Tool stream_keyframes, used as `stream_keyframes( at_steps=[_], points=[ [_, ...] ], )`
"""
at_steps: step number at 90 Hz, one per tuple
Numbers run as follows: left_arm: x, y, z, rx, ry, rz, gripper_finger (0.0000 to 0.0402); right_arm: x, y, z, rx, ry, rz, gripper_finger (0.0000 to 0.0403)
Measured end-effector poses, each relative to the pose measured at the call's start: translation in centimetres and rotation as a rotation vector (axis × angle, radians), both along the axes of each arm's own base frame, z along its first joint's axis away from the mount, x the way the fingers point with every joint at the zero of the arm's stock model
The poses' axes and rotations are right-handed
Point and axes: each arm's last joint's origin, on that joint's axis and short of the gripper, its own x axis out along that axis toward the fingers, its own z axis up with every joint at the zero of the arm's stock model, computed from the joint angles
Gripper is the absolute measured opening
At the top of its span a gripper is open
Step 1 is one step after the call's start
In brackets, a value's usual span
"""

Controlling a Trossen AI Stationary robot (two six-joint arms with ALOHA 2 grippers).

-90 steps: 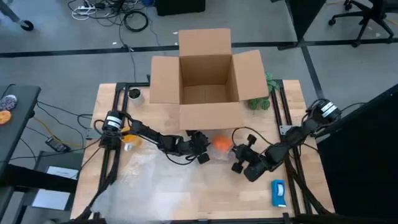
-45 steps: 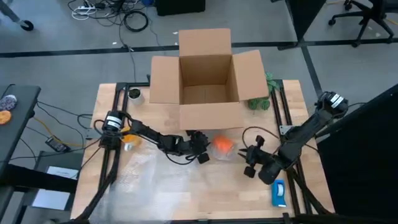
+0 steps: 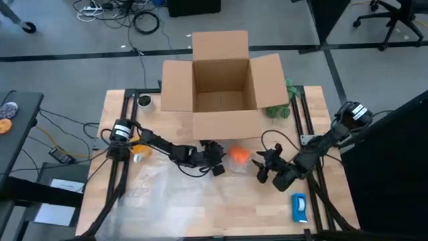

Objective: Wrap mug
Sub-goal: Wrap the orange mug with the bubble wrap

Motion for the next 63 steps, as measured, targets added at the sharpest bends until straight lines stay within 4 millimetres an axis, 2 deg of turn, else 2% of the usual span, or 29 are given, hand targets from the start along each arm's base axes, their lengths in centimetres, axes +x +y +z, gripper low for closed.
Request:
stream_keyframes(
  at_steps=[15,27,36,51,63],
  points=[
    [0.1,0.4,0.0,-0.005,-0.004,0.008,0.0108,2.3,-1.4,-1.2,-0.084,0.033,-0.03,0.0212],
    [0.0,0.5,-0.1,-0.002,0.008,0.013,0.0108,4.2,-2.2,-2.2,-0.074,0.046,0.036,0.0208],
    [-0.1,0.6,-0.2,0.006,0.021,0.022,0.0108,5.0,-2.3,-2.3,-0.109,0.023,0.07,0.0198],
    [-0.3,0.8,-0.4,0.001,0.035,0.038,0.0108,5.4,-2.4,-1.9,-0.159,0.002,0.077,0.0166],
    [-0.5,1.0,-0.7,-0.006,0.042,0.046,0.0108,5.9,-2.3,-1.5,-0.215,0.019,0.09,0.0112]
  ],
)
